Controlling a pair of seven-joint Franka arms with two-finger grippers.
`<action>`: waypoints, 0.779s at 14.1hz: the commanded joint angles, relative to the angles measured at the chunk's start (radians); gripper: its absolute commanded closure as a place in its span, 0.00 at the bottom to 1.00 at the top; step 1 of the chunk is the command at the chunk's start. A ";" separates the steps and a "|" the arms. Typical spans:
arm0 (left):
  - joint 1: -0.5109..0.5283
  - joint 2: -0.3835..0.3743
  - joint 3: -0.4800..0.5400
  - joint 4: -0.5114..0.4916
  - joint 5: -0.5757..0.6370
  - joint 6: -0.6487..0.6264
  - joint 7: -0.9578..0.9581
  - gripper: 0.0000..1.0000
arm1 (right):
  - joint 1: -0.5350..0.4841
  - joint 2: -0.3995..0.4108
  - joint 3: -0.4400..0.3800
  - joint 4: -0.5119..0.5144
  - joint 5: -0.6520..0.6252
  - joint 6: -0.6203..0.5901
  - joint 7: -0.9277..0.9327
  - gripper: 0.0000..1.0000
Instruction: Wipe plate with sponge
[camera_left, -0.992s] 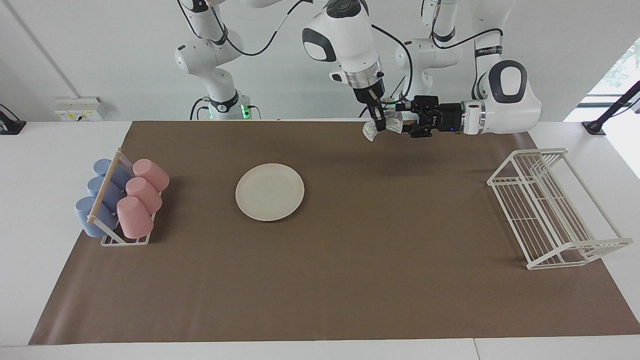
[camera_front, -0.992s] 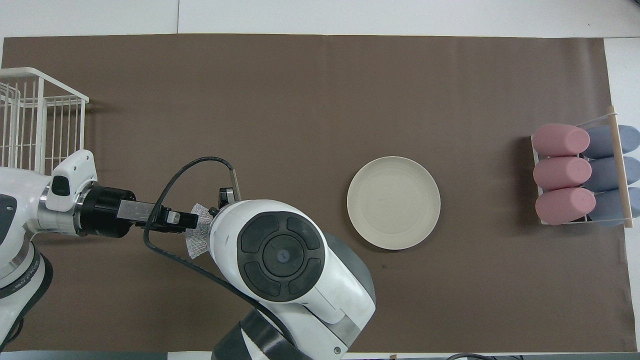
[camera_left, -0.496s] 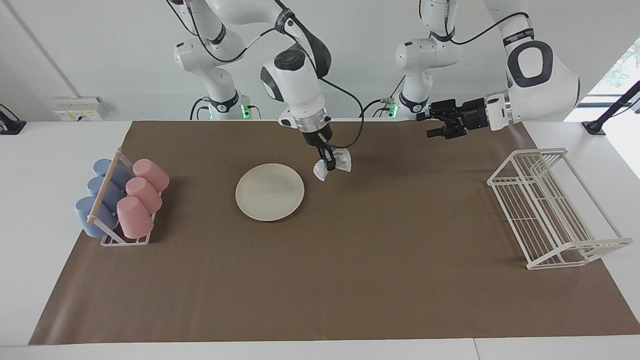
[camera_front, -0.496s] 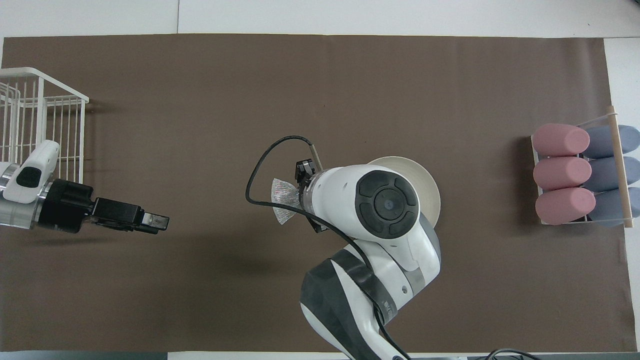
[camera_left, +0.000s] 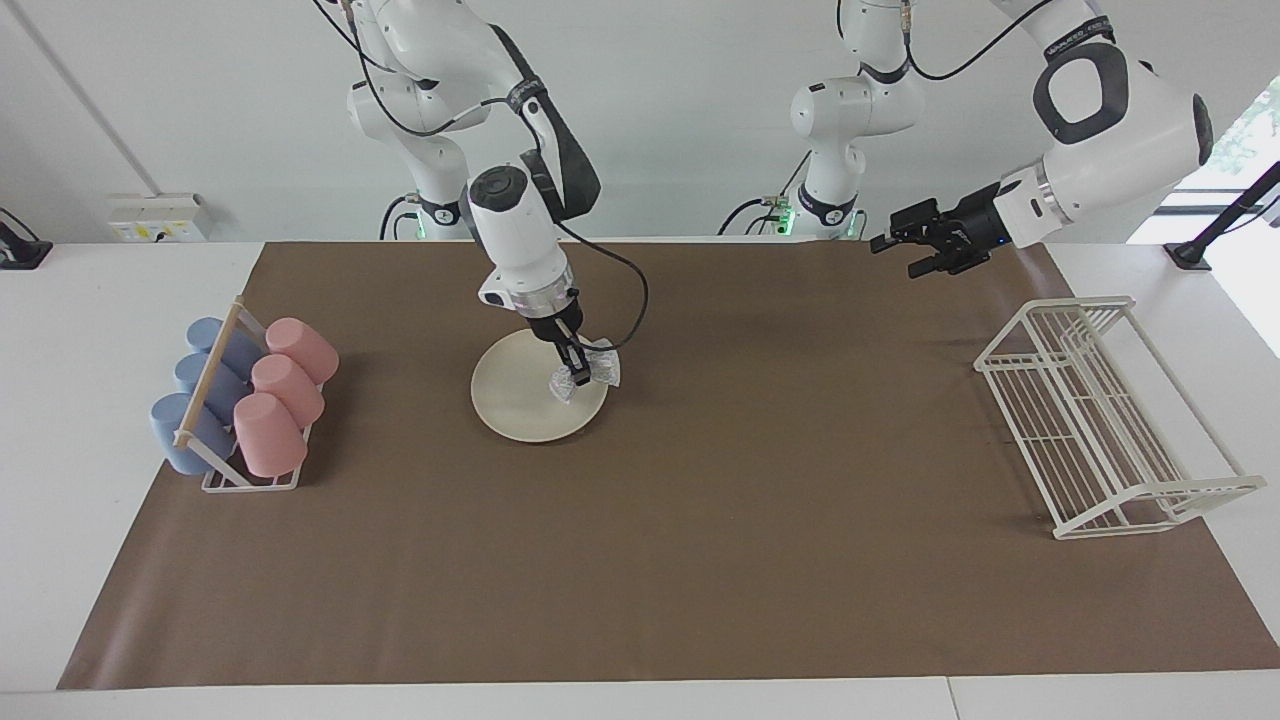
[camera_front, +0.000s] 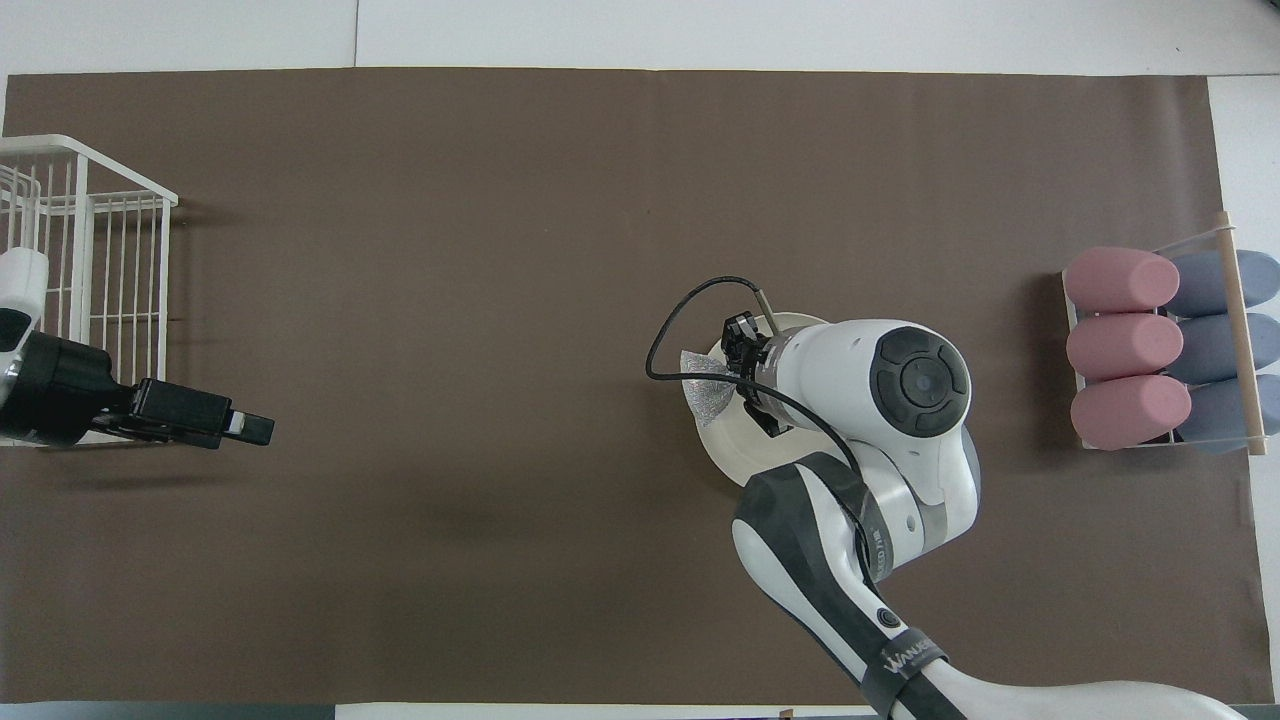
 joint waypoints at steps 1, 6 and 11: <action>0.003 0.001 -0.006 0.045 0.120 -0.001 -0.012 0.00 | -0.034 0.047 0.014 -0.048 0.019 0.058 -0.080 1.00; 0.002 -0.001 -0.006 0.051 0.191 0.004 -0.012 0.00 | -0.063 0.052 0.014 -0.072 0.019 0.058 -0.088 1.00; 0.002 -0.002 -0.006 0.050 0.193 0.010 -0.015 0.00 | -0.146 0.049 0.014 -0.097 0.019 0.058 -0.237 1.00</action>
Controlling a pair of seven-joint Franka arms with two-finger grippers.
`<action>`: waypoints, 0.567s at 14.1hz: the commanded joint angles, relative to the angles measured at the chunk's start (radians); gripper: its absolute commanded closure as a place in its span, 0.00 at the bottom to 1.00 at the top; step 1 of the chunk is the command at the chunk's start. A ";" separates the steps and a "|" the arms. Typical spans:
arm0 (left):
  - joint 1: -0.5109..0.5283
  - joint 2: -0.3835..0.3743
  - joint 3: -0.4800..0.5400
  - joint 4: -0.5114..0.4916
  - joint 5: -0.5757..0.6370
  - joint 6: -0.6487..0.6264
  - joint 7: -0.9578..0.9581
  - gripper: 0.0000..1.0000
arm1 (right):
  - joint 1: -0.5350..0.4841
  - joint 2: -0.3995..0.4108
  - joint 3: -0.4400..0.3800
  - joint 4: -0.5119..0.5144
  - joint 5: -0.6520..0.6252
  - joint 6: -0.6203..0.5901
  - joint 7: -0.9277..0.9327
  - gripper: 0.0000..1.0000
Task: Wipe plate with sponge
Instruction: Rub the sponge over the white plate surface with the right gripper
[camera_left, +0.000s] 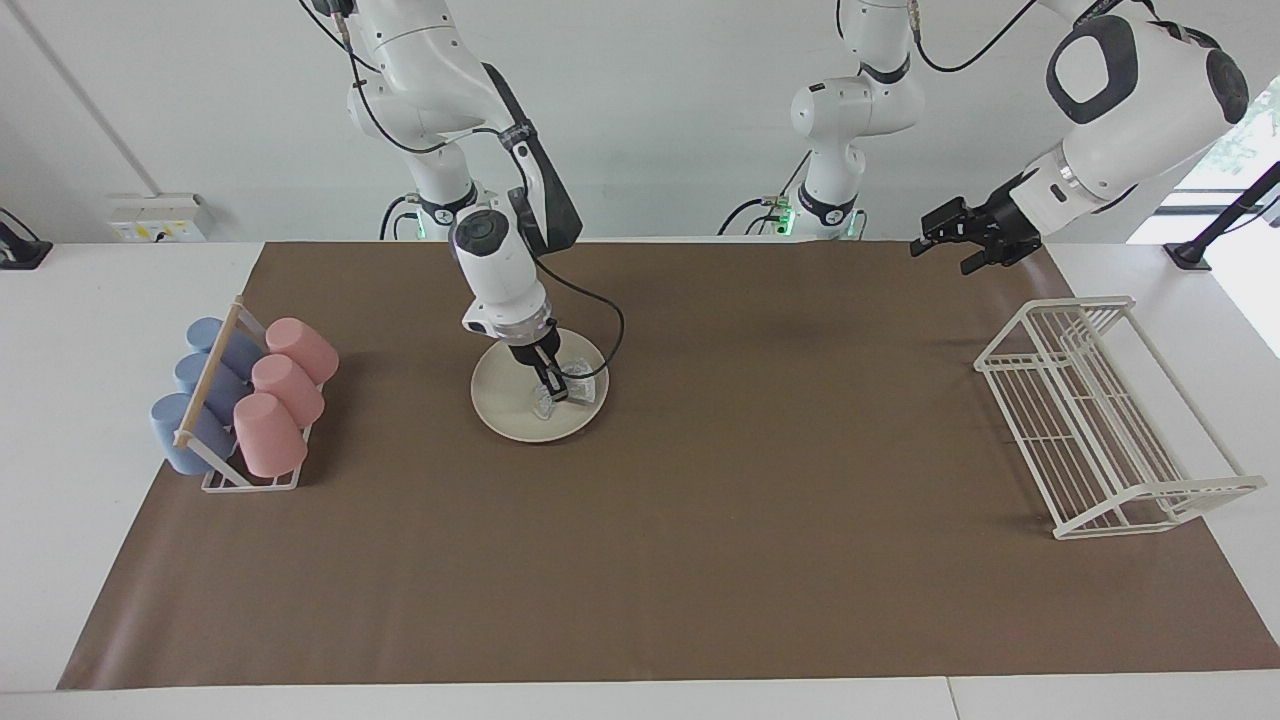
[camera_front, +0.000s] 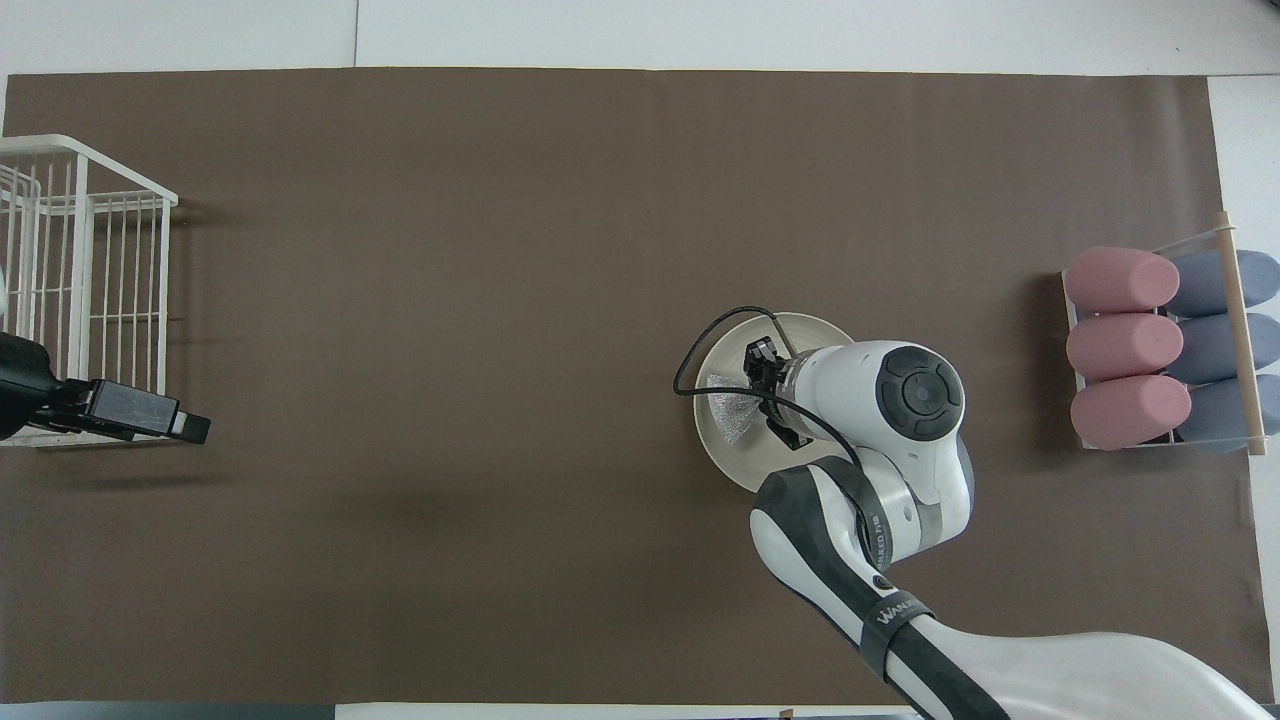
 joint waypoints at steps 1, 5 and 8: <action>0.002 -0.002 -0.005 0.007 0.023 0.008 -0.014 0.00 | -0.083 -0.011 0.012 -0.056 0.018 0.008 -0.146 1.00; 0.002 -0.002 -0.005 0.006 0.023 0.011 -0.014 0.00 | -0.084 -0.017 0.012 -0.067 0.019 0.008 -0.179 1.00; -0.001 -0.004 -0.005 0.004 0.023 0.015 -0.019 0.00 | -0.016 -0.019 0.016 -0.067 0.027 0.013 -0.095 1.00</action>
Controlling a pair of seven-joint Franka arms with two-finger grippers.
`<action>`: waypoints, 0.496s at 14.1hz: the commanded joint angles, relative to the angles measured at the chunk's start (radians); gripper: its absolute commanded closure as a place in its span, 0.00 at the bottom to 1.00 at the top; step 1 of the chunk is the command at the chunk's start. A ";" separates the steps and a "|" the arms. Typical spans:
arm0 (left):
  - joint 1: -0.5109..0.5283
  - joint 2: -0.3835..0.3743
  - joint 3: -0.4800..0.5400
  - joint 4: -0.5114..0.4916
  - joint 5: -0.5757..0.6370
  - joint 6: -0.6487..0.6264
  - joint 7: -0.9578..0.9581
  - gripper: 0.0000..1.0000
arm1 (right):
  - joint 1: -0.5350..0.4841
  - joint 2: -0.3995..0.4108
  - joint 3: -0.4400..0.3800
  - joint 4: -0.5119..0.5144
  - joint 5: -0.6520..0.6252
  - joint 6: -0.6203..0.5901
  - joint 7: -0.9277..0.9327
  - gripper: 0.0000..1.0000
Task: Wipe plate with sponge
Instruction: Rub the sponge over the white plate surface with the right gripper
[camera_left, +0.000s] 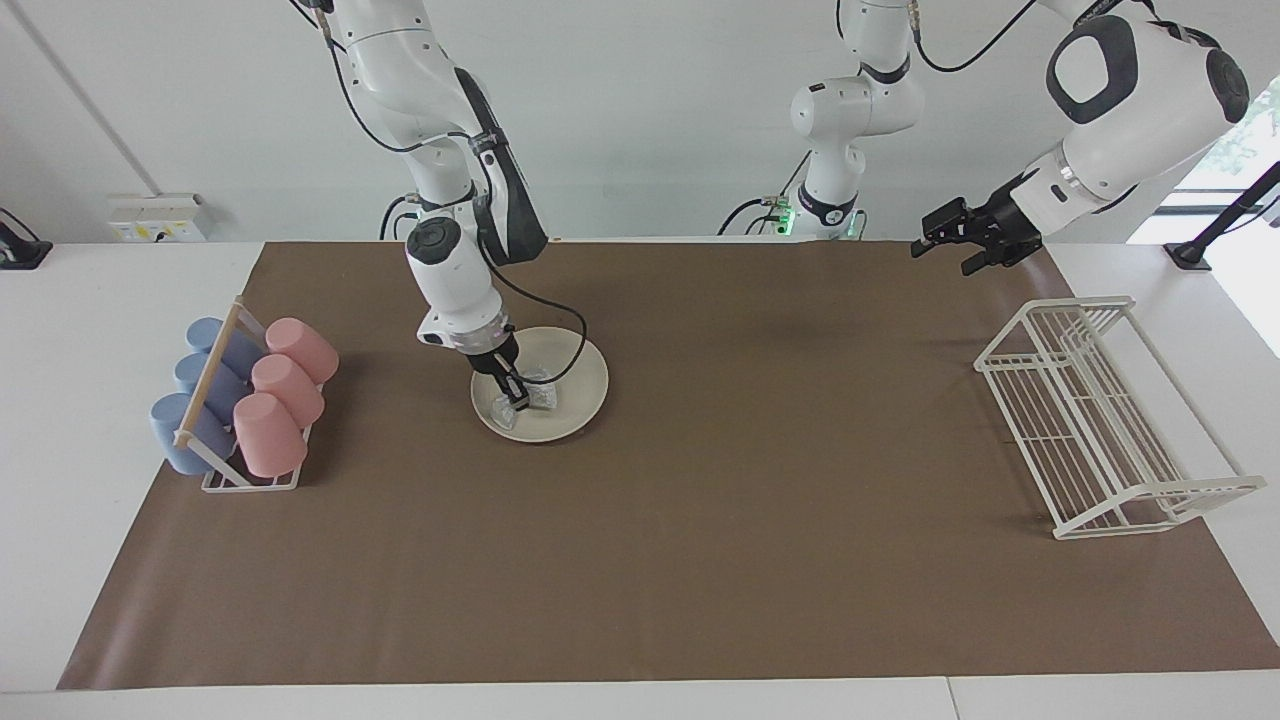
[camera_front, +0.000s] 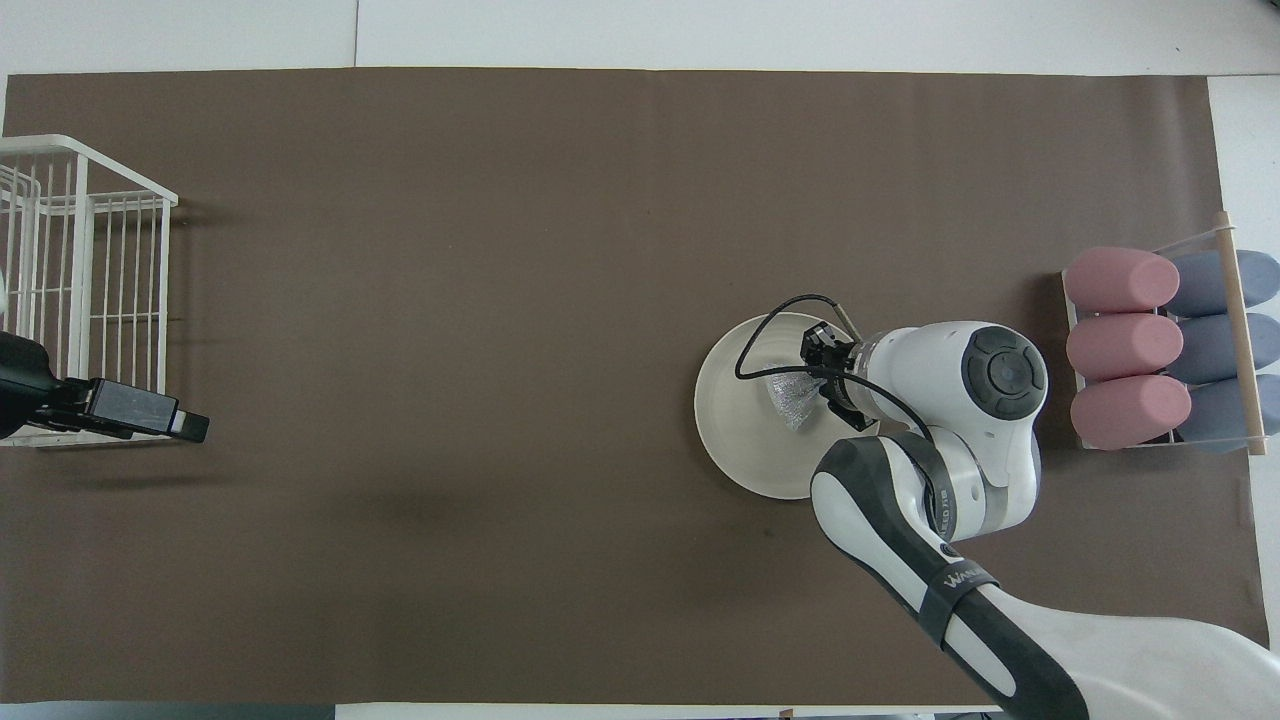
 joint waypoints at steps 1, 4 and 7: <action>-0.004 -0.004 -0.005 0.004 0.023 0.011 -0.029 0.00 | 0.069 0.001 0.011 -0.036 0.041 0.015 0.081 1.00; -0.009 -0.004 -0.005 0.003 0.023 0.013 -0.041 0.00 | 0.107 0.001 0.011 -0.037 0.075 0.047 0.111 1.00; -0.009 -0.004 -0.005 0.001 0.023 0.013 -0.042 0.00 | 0.092 0.001 0.009 -0.037 0.075 0.049 0.088 1.00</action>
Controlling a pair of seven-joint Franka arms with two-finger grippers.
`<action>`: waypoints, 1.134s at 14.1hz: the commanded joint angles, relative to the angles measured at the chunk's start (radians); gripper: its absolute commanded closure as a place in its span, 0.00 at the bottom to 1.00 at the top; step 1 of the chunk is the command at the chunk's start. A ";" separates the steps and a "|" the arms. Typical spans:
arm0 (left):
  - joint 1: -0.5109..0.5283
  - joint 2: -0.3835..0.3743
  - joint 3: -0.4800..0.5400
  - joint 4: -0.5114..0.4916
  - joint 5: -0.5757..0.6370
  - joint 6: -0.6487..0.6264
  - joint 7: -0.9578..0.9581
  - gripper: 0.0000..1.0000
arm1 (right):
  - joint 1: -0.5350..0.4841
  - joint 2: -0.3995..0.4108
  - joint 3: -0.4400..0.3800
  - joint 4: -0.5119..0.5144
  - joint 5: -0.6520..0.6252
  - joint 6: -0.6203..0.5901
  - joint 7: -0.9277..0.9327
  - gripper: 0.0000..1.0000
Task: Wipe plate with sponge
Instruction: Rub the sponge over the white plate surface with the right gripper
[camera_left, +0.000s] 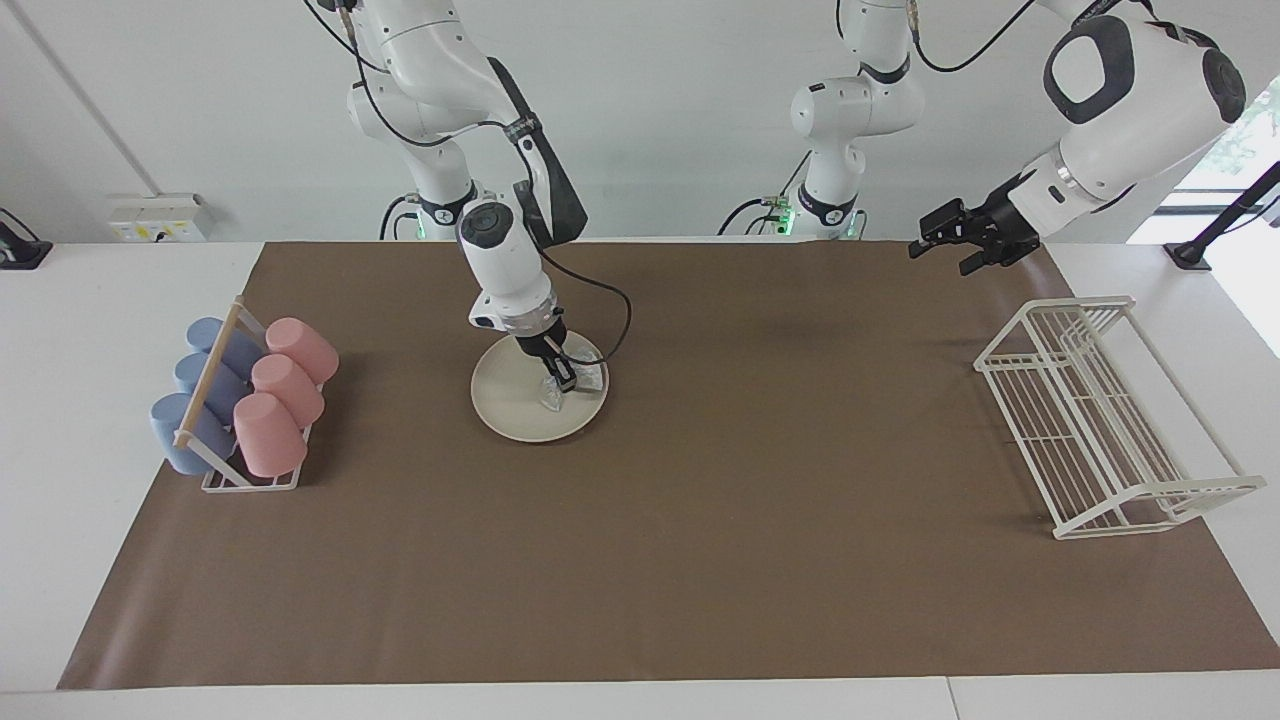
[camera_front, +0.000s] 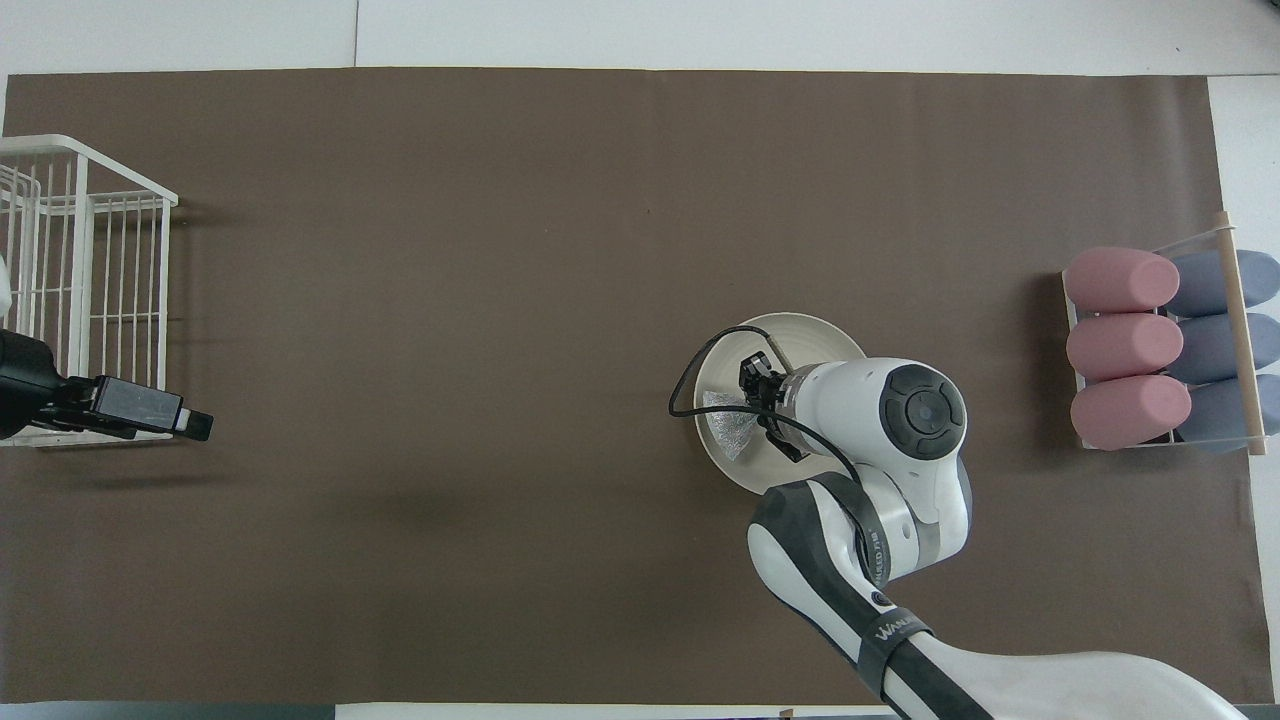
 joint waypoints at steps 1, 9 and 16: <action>-0.008 -0.004 0.001 0.001 0.023 0.011 -0.019 0.00 | -0.041 0.004 0.004 -0.028 0.022 0.027 -0.059 1.00; -0.009 -0.004 0.001 -0.002 0.023 0.012 -0.019 0.00 | -0.118 0.006 0.005 -0.031 0.022 0.018 -0.205 1.00; -0.009 -0.005 -0.001 -0.002 0.023 0.012 -0.020 0.00 | -0.009 0.004 0.005 -0.031 0.022 0.027 -0.038 1.00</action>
